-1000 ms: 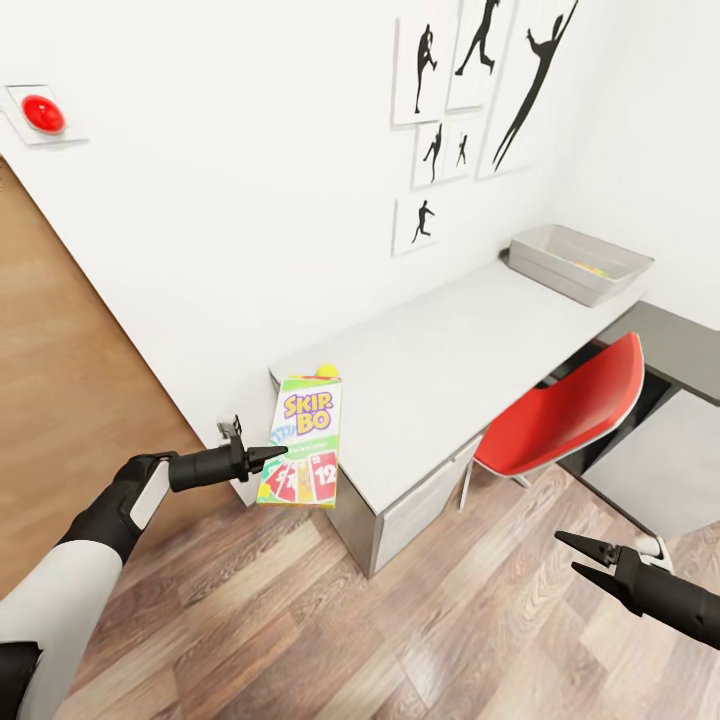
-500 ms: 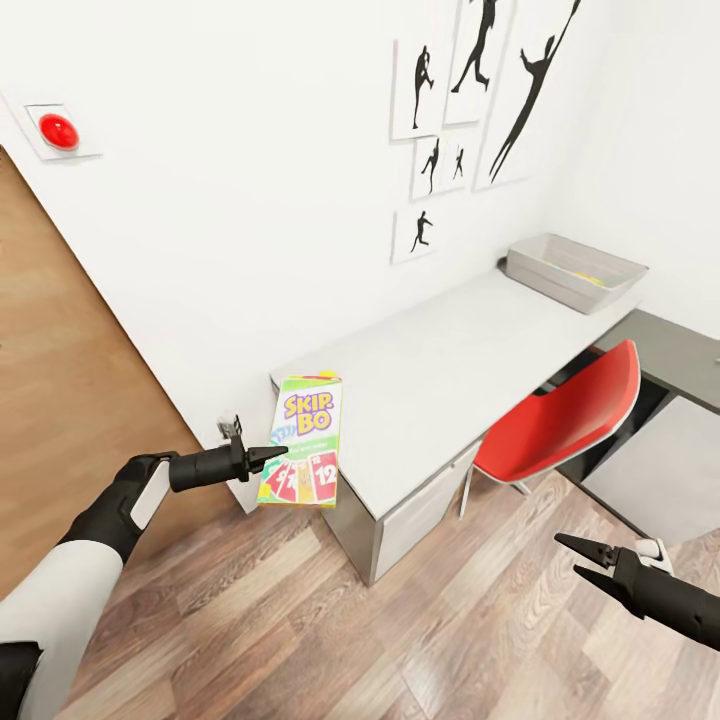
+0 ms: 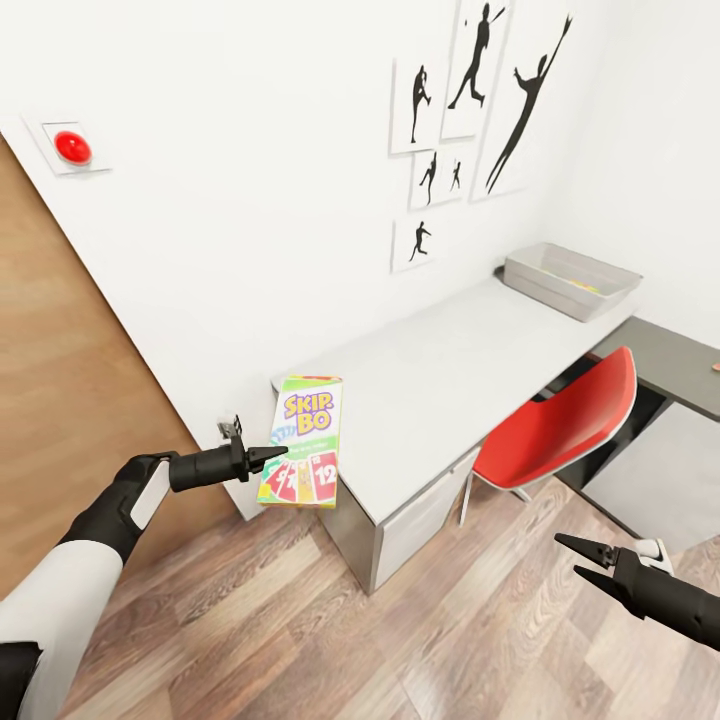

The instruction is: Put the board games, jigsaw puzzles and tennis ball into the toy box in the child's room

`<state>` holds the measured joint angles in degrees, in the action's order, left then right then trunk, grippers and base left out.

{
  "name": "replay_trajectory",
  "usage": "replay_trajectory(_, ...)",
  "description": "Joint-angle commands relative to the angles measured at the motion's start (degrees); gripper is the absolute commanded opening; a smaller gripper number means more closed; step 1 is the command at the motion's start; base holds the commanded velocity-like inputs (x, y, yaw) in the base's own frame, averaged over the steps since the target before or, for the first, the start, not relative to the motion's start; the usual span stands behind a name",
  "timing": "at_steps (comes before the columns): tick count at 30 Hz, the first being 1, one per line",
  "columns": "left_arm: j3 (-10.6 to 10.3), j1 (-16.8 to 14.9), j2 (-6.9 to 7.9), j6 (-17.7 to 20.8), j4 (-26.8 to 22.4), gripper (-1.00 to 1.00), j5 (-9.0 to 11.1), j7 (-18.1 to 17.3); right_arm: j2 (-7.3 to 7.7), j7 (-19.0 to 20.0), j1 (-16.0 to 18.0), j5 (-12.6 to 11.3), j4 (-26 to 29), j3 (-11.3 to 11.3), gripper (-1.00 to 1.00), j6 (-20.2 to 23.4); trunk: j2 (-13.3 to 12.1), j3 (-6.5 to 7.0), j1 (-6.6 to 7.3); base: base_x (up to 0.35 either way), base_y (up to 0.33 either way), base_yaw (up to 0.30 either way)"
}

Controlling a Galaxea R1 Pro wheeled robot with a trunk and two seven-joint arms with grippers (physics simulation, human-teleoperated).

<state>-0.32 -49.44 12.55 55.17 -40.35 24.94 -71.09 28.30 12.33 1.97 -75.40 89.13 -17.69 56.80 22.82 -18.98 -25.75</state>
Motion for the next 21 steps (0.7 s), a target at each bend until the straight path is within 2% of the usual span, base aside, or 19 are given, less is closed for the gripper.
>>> replay_trajectory(1,-0.03,-0.04,0.03,0.38,0.01,-1.00,0.11,-0.10,0.00,0.59,0.05,0.60,-0.01,-0.07,1.00,0.24,0.10,0.00,-0.03,0.000,0.000,0.000)
replay_trajectory(21,-0.19,-0.04,0.26,0.38,0.01,-1.00,0.11,-0.27,0.00,0.07,0.05,0.60,-0.03,-0.08,1.00,0.24,0.10,1.90,-0.03,0.000,0.000,0.000)
